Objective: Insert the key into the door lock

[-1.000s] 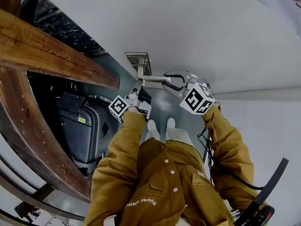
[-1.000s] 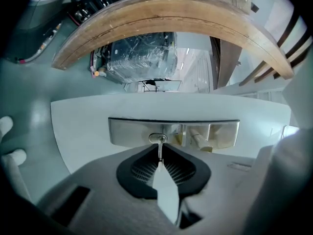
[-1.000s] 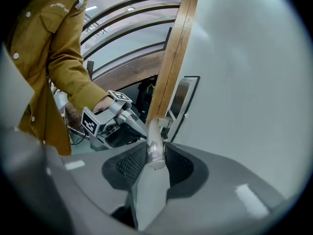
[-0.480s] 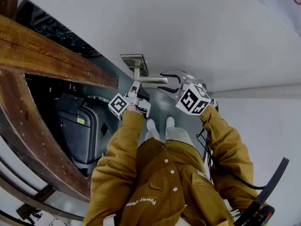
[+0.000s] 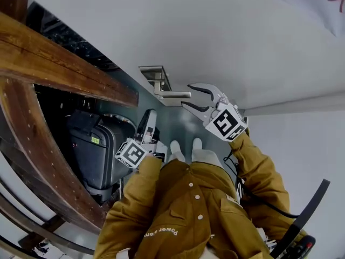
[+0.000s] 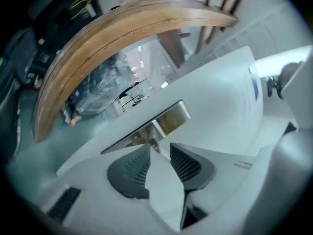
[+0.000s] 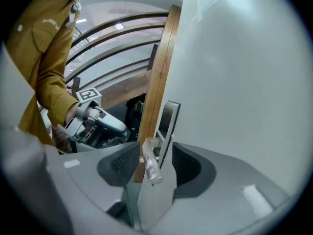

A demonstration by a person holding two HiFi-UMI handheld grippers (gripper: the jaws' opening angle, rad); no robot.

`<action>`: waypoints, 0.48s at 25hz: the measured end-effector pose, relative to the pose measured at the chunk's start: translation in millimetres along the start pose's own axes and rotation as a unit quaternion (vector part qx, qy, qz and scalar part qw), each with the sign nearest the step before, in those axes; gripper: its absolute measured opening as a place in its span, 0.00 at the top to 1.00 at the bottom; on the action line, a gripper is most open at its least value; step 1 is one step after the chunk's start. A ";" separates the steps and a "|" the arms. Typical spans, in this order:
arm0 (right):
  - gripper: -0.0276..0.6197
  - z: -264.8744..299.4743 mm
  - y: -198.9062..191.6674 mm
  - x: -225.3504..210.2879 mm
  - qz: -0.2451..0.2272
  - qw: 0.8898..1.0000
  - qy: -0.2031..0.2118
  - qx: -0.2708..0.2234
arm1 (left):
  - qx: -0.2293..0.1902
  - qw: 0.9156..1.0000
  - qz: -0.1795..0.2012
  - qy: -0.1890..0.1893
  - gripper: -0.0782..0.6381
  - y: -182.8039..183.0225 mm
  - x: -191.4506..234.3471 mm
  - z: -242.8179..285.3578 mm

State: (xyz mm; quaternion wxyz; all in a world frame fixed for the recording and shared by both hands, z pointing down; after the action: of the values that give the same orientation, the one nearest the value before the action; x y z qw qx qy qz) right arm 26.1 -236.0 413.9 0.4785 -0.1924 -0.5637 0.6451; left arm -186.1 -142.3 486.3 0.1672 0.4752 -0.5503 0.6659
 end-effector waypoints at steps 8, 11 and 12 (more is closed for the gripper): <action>0.95 -70.6 60.8 -4.6 0.155 0.964 -0.147 -0.160 | 0.027 0.941 0.319 -0.111 0.89 22.0 -145.7 4.5; 0.95 -81.2 51.9 5.6 0.161 0.966 -0.169 -0.111 | 0.049 0.929 0.346 -0.120 0.89 11.5 -159.6 15.1; 0.95 -82.8 52.8 7.9 0.162 0.965 -0.177 -0.111 | 0.058 0.926 0.354 -0.120 0.89 7.3 -162.8 17.8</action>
State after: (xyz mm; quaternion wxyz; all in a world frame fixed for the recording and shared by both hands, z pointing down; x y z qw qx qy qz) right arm 66.5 -179.5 344.1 0.2364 -0.2157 -0.6686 0.6712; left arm -103.4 -111.8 348.1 -0.1742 0.3348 -0.6590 0.6506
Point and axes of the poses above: the fingertips, and each gripper's own axes: z forward along the fingers, x to its left, y out of its top, the point moved 8 cm from there along -z, backward along the fingers, and after that the axes turned 12 degrees about -y, right-handed, at the moved point
